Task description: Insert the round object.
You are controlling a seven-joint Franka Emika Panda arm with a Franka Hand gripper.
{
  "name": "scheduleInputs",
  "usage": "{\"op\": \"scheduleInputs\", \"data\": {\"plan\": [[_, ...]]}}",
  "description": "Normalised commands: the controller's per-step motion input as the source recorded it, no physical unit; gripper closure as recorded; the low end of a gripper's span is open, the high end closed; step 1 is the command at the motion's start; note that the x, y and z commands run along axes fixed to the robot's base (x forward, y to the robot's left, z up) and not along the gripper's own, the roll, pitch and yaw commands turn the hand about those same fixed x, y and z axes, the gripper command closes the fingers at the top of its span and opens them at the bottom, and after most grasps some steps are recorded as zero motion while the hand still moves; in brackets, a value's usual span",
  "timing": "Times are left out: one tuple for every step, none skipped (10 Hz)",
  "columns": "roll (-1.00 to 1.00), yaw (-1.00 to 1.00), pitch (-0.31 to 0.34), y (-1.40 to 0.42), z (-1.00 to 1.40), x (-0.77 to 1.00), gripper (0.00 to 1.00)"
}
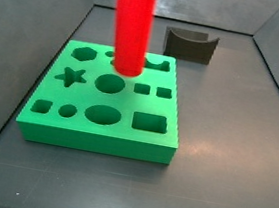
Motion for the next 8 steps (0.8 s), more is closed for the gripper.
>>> {"op": "scheduleInputs", "data": {"plan": [[-0.26,0.01,-0.163,0.09,-0.48,-0.67,1.00],[-0.02,0.00,-0.036,0.00,-0.15,-0.32,1.00],[0.00,0.00,0.000,0.00,-0.06,-0.07,1.00],[-0.05,0.00,0.000,-0.03,-0.21,-0.03,1.00],[-0.11,0.00,-0.027,-0.01,-0.27,-0.12,1.00],[-0.10,0.00,-0.010,0.00,-0.24,-0.05,1.00],[-0.03,0.00,0.000,0.00,-0.15,0.00,1.00],[0.00,0.00,0.001,0.00,-0.15,0.04,1.00]]}}
